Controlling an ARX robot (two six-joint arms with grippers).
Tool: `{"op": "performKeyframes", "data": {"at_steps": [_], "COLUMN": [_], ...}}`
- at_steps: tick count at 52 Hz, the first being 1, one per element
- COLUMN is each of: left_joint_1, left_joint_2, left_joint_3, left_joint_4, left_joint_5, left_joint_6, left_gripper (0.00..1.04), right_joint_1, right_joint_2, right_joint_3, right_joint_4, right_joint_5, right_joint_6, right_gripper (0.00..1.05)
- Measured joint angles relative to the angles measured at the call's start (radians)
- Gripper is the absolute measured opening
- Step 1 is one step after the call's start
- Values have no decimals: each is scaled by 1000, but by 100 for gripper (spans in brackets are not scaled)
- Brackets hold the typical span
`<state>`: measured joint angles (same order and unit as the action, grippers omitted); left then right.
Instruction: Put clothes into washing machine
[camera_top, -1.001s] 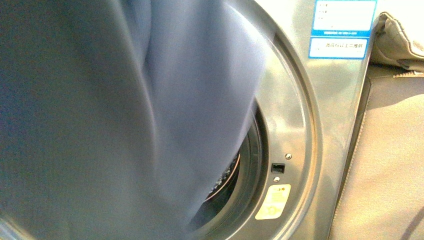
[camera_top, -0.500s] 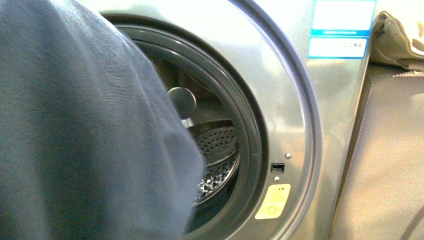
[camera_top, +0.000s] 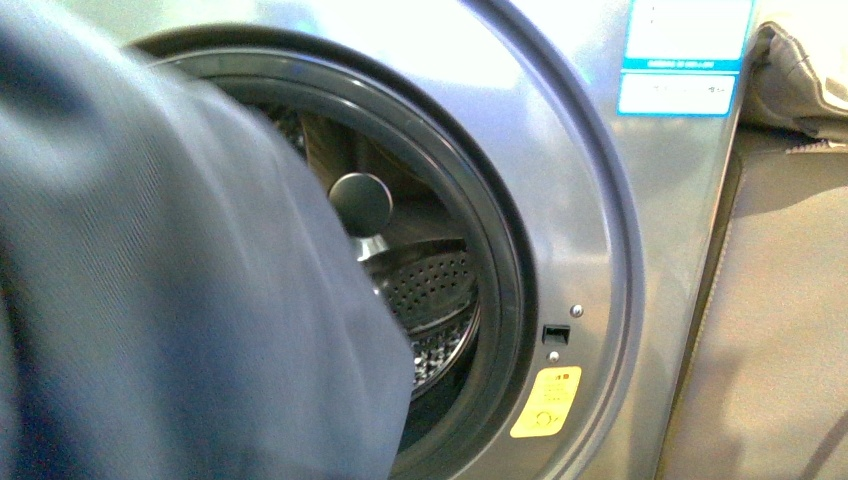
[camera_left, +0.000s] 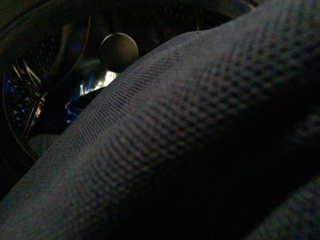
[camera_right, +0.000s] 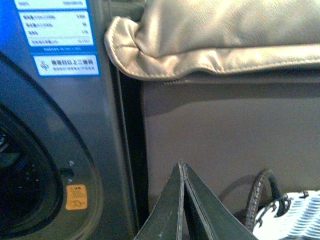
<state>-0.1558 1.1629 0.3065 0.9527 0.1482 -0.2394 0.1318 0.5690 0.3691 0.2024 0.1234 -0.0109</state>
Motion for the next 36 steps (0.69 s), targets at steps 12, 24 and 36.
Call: {"op": "performKeyframes", "data": {"at_steps": [12,24,36], "left_joint_1": [-29,-80,-95], "left_joint_2": [96,310,517], "left_joint_3": [3,94,215], "left_joint_4": [53,121,133], "left_joint_5": [-38,-125,-195], "left_joint_6": [7,45,63], "left_gripper": [9,9,9], "right_joint_1": [-89,-129,-130], "right_joint_2": [-77,-162,-239], "right_joint_3": [-114,-211,-270], "right_joint_4": [29,39,28], "right_joint_5": [-111,-122,-122], "right_joint_6": [0,0,0], "right_gripper": [2,2,2]}}
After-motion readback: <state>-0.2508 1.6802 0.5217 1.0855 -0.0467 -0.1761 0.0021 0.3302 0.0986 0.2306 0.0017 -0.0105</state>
